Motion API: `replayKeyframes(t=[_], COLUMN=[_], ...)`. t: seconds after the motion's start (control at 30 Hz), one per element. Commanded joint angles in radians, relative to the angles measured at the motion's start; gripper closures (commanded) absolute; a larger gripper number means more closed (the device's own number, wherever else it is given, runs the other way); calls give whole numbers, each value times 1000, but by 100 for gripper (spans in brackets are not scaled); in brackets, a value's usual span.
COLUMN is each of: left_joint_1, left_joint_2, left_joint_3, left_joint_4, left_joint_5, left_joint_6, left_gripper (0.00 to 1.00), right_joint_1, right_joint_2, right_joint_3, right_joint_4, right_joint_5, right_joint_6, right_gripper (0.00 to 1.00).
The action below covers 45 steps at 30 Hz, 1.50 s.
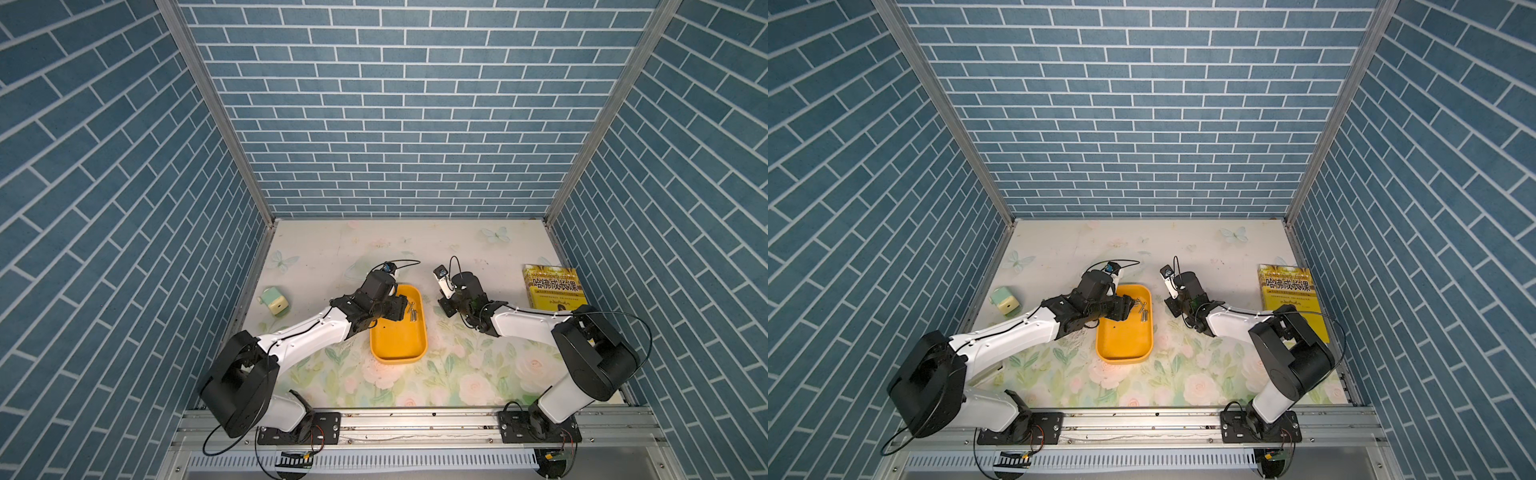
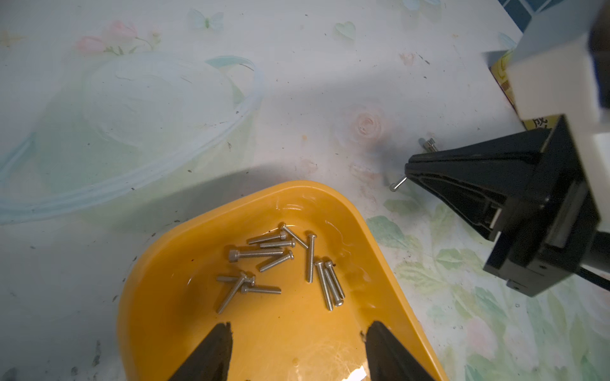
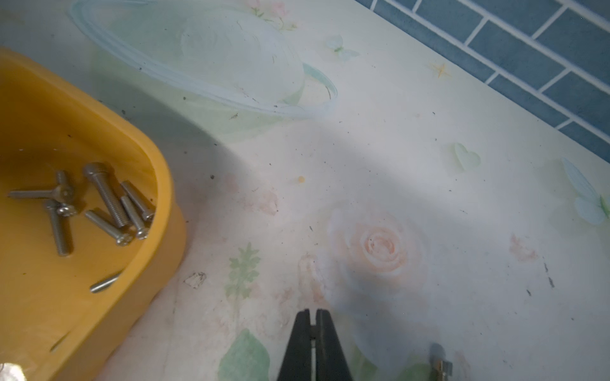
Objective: Take out the screws from the storage box
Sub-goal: Place the screw at the center of the board.
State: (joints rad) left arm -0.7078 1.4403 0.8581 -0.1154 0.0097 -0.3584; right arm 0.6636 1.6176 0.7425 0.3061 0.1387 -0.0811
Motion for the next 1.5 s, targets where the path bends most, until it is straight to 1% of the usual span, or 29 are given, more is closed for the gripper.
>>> replayKeyframes(t=[0.0,0.17,0.3,0.4,0.5,0.57,0.7,0.83,0.97,1.1,1.2,1.3,1.47], left_joint_1=[-8,-14,-15,-15,-15,-15,-15,-15,-17,-16,-16,-16,-15], left_joint_2=[28,109,180,226,262,287,319,337,340,352,384,406,434], left_joint_3=[27,82,130,157,184,200,214,227,240,245,257,270,293], left_joint_4=[-51,-122,-172,-191,-200,-207,-211,-232,-250,-267,-284,-285,-301], left_joint_5=[2,-45,-96,-112,-119,-120,-104,-78,-35,-26,-24,-22,-48], left_joint_6=[16,10,9,8,10,12,9,-22,-64,-87,-105,-126,-149], left_gripper=[32,32,34,34,36,40,45,45,44,45,52,53,51], right_joint_1=[-13,-21,-26,-32,-38,-41,-51,-58,-59,-64,-64,-64,-64], right_joint_2=[9,47,76,95,115,126,145,170,173,174,187,188,162], right_joint_3=[-15,6,27,31,39,42,44,59,63,60,67,71,45], right_joint_4=[7,-26,-45,-49,-55,-55,-47,-52,-53,-49,-52,-56,-32], right_joint_5=[37,66,64,65,67,65,57,45,38,30,20,12,4], right_joint_6=[64,83,90,95,95,93,94,92,89,90,90,87,86], right_gripper=[100,100,100,100,100,100,100,100,97,96,94,93,80])
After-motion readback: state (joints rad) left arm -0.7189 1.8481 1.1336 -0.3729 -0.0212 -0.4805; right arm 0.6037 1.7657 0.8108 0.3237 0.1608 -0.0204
